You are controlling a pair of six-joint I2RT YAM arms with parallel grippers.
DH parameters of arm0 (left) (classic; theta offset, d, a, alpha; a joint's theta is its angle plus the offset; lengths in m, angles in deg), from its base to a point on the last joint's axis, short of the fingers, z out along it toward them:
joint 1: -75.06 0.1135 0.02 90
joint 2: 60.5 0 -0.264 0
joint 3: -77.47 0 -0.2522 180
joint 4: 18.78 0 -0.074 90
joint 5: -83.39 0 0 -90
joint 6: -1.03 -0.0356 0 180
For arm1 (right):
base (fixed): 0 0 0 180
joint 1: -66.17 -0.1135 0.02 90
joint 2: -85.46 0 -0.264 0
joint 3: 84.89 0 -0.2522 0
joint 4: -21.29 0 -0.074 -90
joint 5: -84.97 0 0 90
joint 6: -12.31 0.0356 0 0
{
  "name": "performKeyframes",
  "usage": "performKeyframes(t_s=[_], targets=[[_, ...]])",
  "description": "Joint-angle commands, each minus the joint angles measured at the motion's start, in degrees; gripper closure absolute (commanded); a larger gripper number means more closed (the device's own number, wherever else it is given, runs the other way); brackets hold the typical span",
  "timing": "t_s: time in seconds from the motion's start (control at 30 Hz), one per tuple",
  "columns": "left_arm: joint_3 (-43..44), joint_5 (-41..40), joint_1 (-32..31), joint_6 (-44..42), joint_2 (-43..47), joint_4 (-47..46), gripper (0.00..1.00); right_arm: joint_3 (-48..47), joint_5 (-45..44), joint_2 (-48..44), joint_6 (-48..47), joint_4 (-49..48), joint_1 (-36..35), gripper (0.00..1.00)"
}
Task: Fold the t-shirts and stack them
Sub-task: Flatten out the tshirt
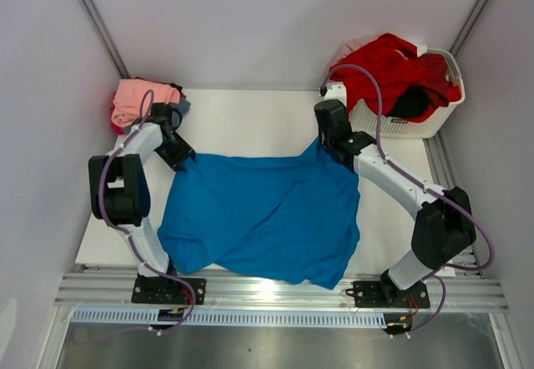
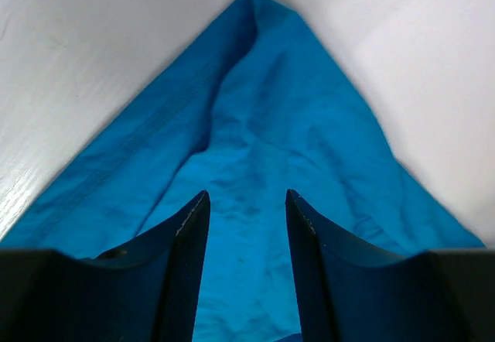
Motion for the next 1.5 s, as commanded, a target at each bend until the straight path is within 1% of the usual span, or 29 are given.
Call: performKeyframes(t_s=[0.0, 0.27, 0.5, 0.53, 0.67, 0.8, 0.9, 0.93, 0.97, 1.03, 1.3, 1.43, 1.47], targets=[[2.64, -4.96, -0.13, 0.79, -1.16, 4.25, 0.53, 0.45, -0.58, -3.06, 0.53, -2.72, -0.23, 1.00], [5.36, -6.39, -0.21, -0.18, -5.38, 8.39, 0.63, 0.98, -0.31, -5.17, 1.23, -2.54, -0.23, 1.00], [8.88, -6.92, -0.30, -0.53, -8.63, 10.15, 0.66, 1.59, 0.21, -6.75, 2.55, -1.93, -0.40, 1.00], [9.14, -6.57, -0.30, -0.62, -9.25, 10.15, 0.68, 1.85, 0.39, -7.02, 2.81, -1.84, -0.40, 1.00], [10.55, -6.65, -0.48, -0.79, -10.39, 10.23, 0.72, 2.29, 0.48, -7.90, 2.82, -1.93, -0.40, 1.00], [13.88, -6.74, -0.65, -1.06, -12.24, 11.29, 0.76, 2.56, 0.57, -8.34, 2.73, -1.75, -0.49, 1.00], [14.68, -6.74, -0.74, -1.15, -13.03, 11.38, 0.81, 2.47, 0.92, -8.43, 2.64, -1.93, -0.49, 1.00], [14.94, -6.74, -0.74, -1.15, -13.12, 11.47, 0.88, 2.38, 0.83, -8.34, 2.47, -1.84, -0.40, 1.00], [15.03, -6.65, -0.74, -1.15, -13.38, 11.47, 0.93, 2.30, 0.74, -8.34, 2.29, -1.93, -0.49, 1.00], [14.86, -6.30, -0.74, -1.32, -13.47, 11.29, 0.99, 2.30, 0.66, -8.25, 2.11, -2.01, -0.49, 1.00], [12.66, -7.09, -0.83, -2.11, -11.54, 10.33, 0.99, 1.94, 1.18, -7.55, 2.11, -2.10, -0.49, 1.00], [13.62, -9.10, -0.74, -2.73, -8.48, 11.20, 0.99, 1.77, 1.53, -7.37, 2.20, -1.66, -0.58, 1.00], [15.45, -9.81, -0.65, -2.99, -7.85, 11.64, 0.99, 1.86, 1.53, -7.46, 2.11, -1.66, -0.66, 1.00]])
